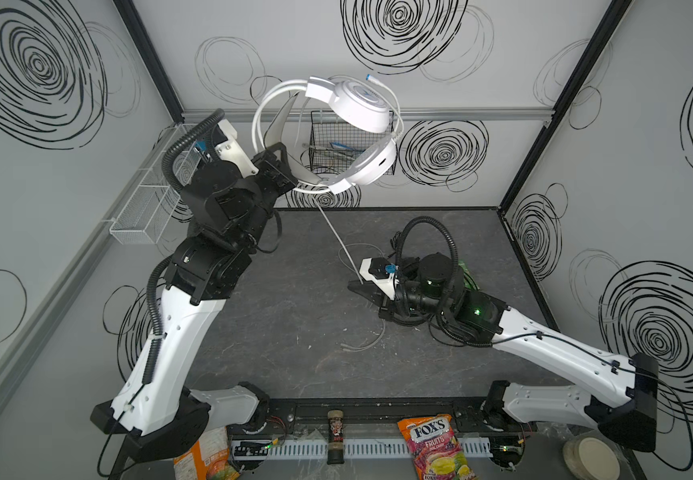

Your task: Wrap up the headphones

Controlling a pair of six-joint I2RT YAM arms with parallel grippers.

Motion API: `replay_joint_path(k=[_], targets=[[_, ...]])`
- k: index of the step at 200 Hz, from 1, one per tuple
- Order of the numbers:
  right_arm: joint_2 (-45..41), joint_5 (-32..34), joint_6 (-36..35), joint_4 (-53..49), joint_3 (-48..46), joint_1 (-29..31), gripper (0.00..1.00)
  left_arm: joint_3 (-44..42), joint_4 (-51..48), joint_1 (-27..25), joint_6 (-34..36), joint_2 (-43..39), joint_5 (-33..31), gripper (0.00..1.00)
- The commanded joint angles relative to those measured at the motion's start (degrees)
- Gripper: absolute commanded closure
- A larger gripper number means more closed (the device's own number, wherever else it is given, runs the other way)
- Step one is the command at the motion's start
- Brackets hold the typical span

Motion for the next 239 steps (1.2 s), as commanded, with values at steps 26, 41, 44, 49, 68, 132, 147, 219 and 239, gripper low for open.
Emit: replay_joint_path(k=[26, 41, 44, 49, 68, 132, 147, 219, 239], targets=[[-2.1, 17.4, -11.1, -12.5, 13.1, 7.9, 1.0, -5.0, 2.7, -4.7, 15.9, 0.1, -18.3, 1.0], [-1.7, 20.5, -14.9, -14.3, 16.7, 8.5, 1.0, -6.6, 2.4, -6.2, 19.6, 0.2, -20.4, 1.0], [-1.5, 21.0, -15.8, -14.6, 17.5, 8.6, 1.0, -6.8, 2.3, -6.5, 20.3, 0.3, -20.5, 1.0], [-1.1, 21.8, -17.3, -15.1, 18.7, 8.6, 1.0, -6.9, 1.8, -6.8, 21.3, 0.6, -20.5, 1.0], [1.4, 26.0, -24.1, -16.2, 23.9, 8.6, 1.0, -7.9, -0.8, -8.0, 24.0, 1.2, -20.2, 1.0], [9.2, 33.3, -37.8, -18.5, 35.1, 5.3, 1.0, -18.9, -8.5, -7.3, 24.3, -2.4, -4.2, 1.0], [8.8, 34.8, -40.1, -18.9, 34.4, 4.6, 1.0, -22.1, -8.2, -6.3, 23.3, -4.6, -2.4, 1.0], [6.1, 36.7, -43.8, -17.6, 33.0, -1.8, 1.0, -25.5, -12.9, -3.7, 28.2, -8.0, 7.7, 1.0], [5.7, 36.6, -44.3, -17.4, 32.5, -2.8, 1.0, -24.9, -14.6, -3.4, 29.8, -7.9, 12.8, 1.0]])
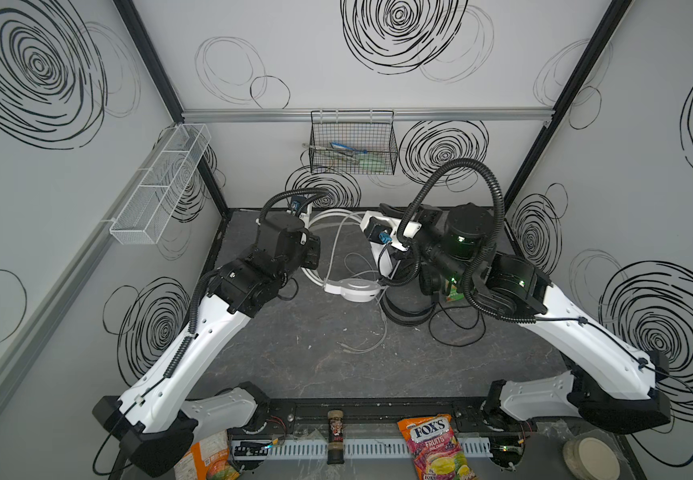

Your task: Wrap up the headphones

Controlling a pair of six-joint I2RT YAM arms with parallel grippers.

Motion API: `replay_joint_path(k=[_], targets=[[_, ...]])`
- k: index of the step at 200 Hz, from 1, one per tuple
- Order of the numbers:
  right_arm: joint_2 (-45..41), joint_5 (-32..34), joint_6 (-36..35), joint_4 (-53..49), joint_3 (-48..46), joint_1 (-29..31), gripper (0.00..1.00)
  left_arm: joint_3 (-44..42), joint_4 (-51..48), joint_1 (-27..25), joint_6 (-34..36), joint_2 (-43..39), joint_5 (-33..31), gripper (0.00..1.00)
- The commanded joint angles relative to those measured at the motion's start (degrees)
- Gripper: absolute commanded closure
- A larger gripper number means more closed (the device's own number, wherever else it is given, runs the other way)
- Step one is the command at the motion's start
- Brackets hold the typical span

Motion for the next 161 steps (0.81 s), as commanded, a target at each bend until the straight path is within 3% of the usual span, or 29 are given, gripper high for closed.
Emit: replay_joint_path(k=[1, 27, 85, 118, 161], targets=[[-1.9, 1.0, -2.0, 1.4, -0.7, -1.0, 1.0, 1.2, 1.4, 0.8, 2.2, -1.0, 8.5, 1.0], [-2.6, 1.3, -3.0, 2.8, -2.0, -3.3, 1.0, 0.8, -0.5, 0.4, 2.7, -2.0, 14.8, 1.0], [-3.0, 2.6, -3.7, 7.0, -2.5, -6.9, 1.0, -0.3, -6.7, -3.5, 2.2, -3.7, 20.0, 1.0], [-3.5, 2.6, -2.8, 9.0, -7.0, -7.3, 1.0, -0.7, -6.2, -3.9, -0.1, -5.5, 27.5, 1.0], [-4.0, 0.2, 3.9, 11.4, -6.1, -13.6, 1.0, 0.5, -6.4, -2.8, -2.2, -7.4, 31.7, 1.0]])
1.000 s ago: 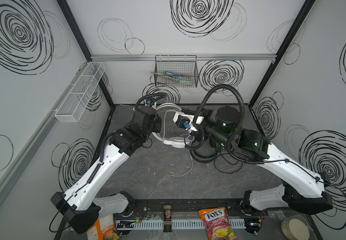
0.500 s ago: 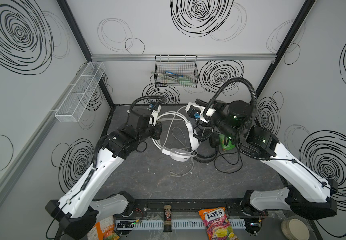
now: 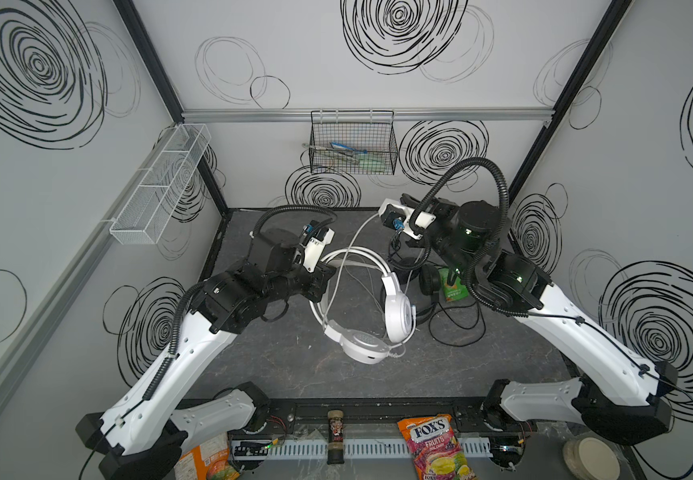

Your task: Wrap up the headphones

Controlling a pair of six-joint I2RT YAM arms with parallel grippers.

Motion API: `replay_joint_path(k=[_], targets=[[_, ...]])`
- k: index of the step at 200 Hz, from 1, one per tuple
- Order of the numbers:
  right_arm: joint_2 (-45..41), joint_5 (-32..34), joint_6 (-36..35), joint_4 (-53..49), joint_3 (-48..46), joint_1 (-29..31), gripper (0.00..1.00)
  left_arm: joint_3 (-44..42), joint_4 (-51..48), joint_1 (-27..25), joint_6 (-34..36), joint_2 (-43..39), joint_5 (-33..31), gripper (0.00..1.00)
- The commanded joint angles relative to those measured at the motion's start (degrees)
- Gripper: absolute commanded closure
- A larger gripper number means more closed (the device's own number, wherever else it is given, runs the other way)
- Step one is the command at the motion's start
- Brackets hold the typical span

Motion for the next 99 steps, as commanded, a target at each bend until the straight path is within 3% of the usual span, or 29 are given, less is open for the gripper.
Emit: replay_joint_path(k=[1, 99], targets=[[-1.3, -0.9, 5.1, 5.0, 1.4, -4.2, 1.0, 1.3, 3.0, 0.5, -2.5, -1.9, 5.6, 1.0], [0.2, -3.2, 16.1, 8.8, -5.2, -11.1, 1.0, 3.5, 10.4, 1.5, -6.5, -4.5, 19.7, 1.0]])
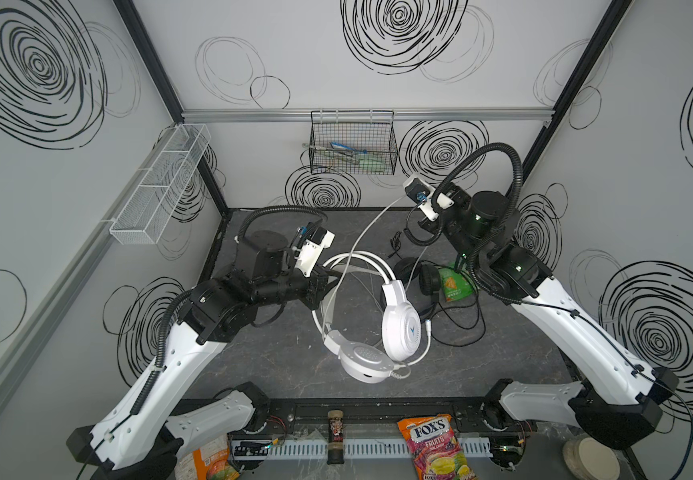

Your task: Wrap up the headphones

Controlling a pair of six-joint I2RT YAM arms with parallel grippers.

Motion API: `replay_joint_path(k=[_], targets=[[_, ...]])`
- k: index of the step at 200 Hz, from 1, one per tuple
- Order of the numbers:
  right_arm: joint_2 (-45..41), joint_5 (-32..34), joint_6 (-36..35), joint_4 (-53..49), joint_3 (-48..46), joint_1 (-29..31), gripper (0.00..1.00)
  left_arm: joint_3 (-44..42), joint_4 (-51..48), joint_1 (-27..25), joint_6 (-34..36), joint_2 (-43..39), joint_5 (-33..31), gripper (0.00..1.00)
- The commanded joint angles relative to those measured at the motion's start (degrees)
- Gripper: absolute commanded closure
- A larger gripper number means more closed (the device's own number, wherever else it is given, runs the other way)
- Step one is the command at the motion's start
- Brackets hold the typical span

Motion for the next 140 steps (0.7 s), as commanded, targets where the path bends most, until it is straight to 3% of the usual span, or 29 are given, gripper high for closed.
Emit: replay_joint_path(k=[1, 46, 99, 140], targets=[[0.1, -0.8, 4.8, 3.0, -1.3, -2.0, 1.0, 3.3, 8.0, 0.9, -3.4, -1.7, 7.1, 1.0], [0.8, -0.7, 12.9, 3.7, -2.8, -7.1, 1.0, 7.3, 9.0, 1.6, -4.1, -0.2, 8.0, 1.0], [1.0, -4.1, 18.7, 4.0, -6.3, -7.9, 1.0, 10.8, 15.1, 2.7, -8.1, 1.4, 9.2, 1.0], [-1.9, -12.6, 22.4, 6.3, -11.3, -7.8, 1.0, 13.6, 17.7, 3.3, -9.9, 2.6, 7.8, 1.0]])
